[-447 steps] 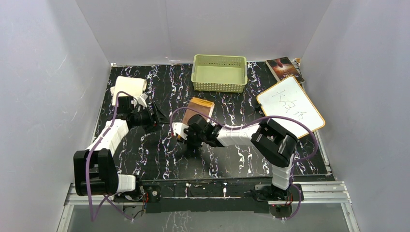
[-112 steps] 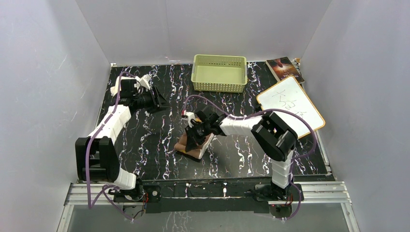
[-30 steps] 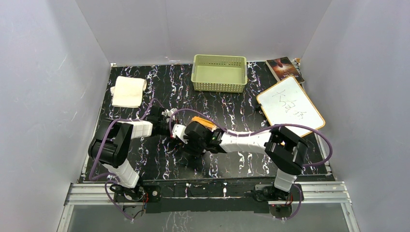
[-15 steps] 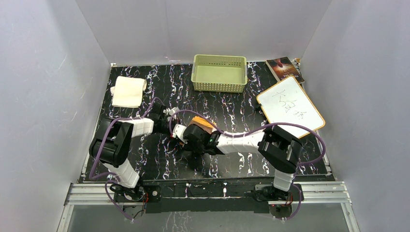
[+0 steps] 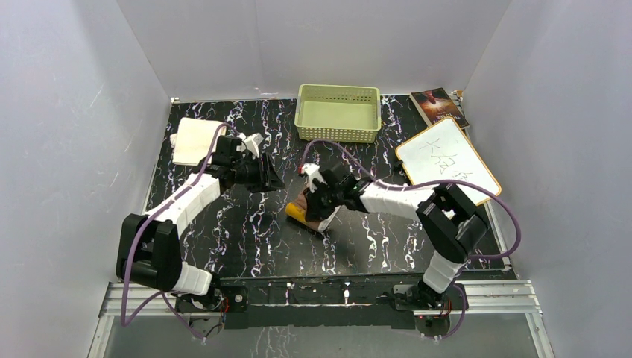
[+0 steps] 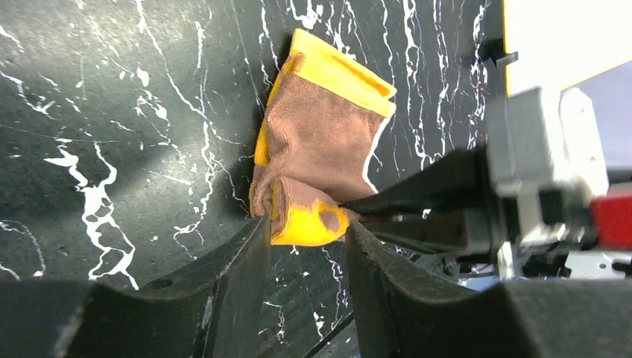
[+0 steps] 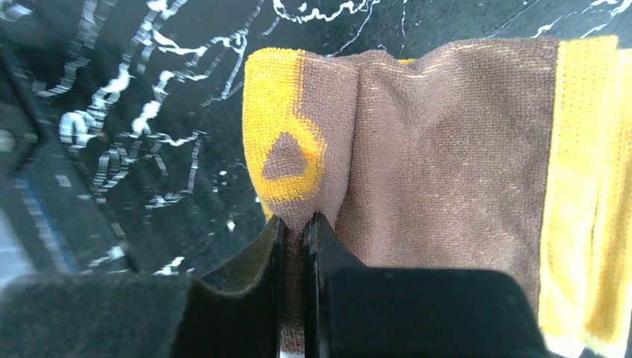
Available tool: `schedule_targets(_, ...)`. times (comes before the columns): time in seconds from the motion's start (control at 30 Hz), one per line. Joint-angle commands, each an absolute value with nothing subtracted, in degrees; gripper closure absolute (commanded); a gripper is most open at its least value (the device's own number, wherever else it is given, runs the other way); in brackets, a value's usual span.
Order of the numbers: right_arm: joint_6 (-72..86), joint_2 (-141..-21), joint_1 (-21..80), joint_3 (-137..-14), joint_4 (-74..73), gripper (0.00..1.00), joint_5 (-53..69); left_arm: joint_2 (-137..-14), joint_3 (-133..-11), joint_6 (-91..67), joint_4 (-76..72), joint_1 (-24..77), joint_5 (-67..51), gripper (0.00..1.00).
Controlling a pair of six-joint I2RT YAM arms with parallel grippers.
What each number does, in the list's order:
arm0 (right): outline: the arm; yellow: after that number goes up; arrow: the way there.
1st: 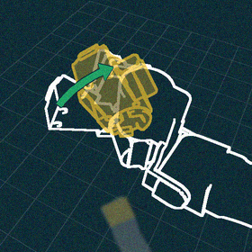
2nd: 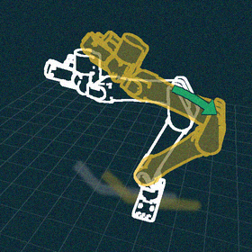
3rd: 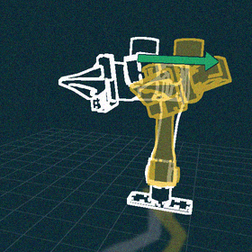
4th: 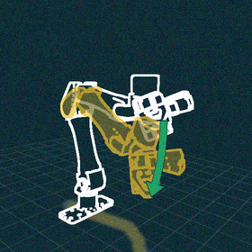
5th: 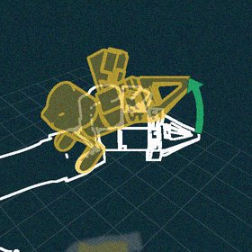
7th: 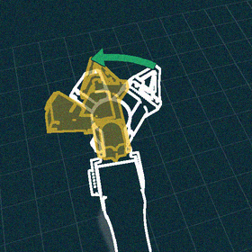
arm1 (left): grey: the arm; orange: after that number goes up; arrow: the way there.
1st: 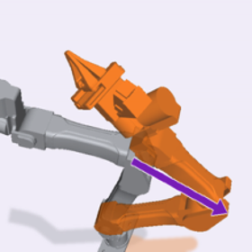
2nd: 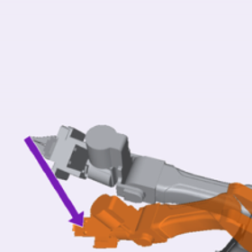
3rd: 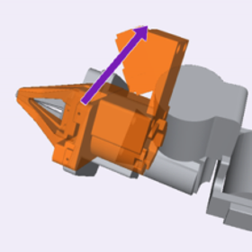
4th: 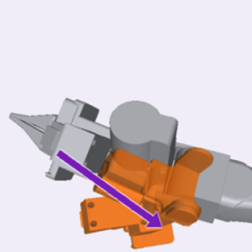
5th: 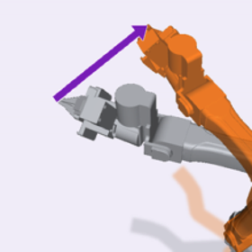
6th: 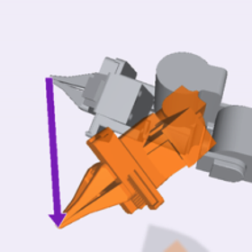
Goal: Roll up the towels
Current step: Roll the towel at the center of the board.
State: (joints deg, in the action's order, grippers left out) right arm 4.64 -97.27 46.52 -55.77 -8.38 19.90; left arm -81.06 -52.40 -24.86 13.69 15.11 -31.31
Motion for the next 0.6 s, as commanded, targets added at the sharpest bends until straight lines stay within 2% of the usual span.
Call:
schedule_targets(0.0, 15.0, -99.3, 40.8, -55.9, -2.0, 1.00, 42.5, -80.4, -49.7, -25.9, 12.7, 15.4, -36.2, 0.63)
schedule_targets(0.17, 23.8, -105.8, 35.9, -54.3, 5.1, 0.98, 53.8, -79.8, -47.3, -28.8, 8.4, 17.5, -37.7, 0.69)
schedule_targets(0.27, 28.1, -108.0, 34.0, -53.1, 9.7, 0.99, 56.5, -80.5, -46.1, -31.2, 4.2, 19.2, -38.8, 0.81)
schedule_targets(0.37, 32.2, -110.9, 32.2, -52.0, 12.4, 1.00, 57.1, -81.7, -45.0, -34.4, -0.2, 21.0, -40.1, 1.00)
schedule_targets(0.57, 43.5, -116.0, 29.3, -47.7, 24.6, 1.00, 60.2, -85.8, -43.6, -37.5, -6.3, 23.6, -41.2, 1.00)
